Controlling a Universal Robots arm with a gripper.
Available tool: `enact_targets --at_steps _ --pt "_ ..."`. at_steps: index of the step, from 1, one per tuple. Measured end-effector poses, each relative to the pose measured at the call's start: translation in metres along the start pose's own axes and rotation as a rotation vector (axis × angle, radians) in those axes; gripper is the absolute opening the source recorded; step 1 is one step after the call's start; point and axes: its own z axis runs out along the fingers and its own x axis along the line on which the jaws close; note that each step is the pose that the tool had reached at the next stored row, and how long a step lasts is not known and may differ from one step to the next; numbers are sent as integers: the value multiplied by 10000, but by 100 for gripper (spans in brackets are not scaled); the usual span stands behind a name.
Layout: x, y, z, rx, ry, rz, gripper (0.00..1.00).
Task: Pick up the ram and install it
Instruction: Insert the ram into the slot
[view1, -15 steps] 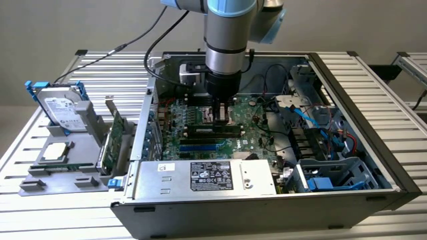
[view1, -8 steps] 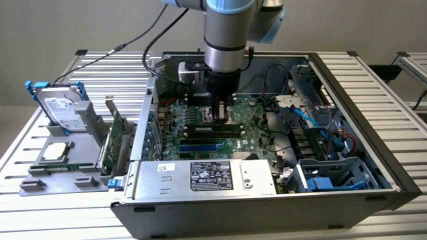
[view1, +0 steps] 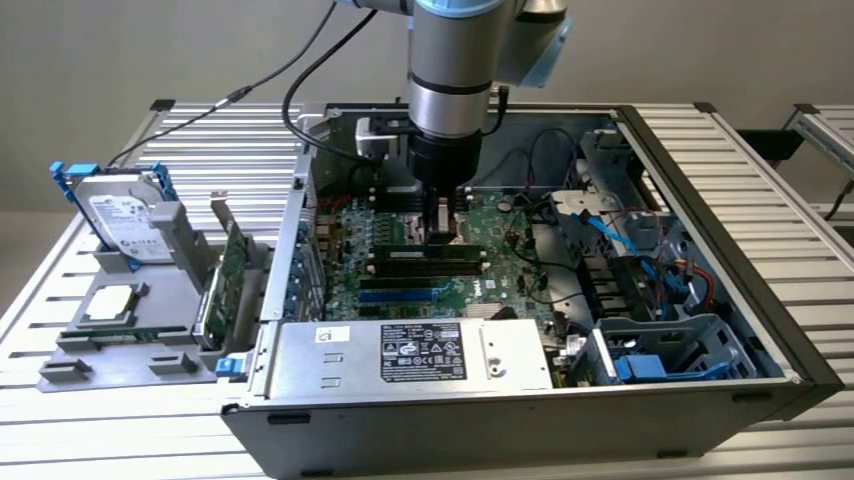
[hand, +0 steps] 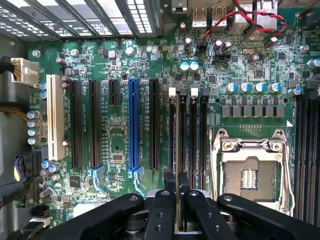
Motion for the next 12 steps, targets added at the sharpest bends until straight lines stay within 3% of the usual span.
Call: enact_targets --at_steps 5,12 --pt "0 0 -1 32 4 -34 14" --pt "0 0 7 163 30 -83 14"
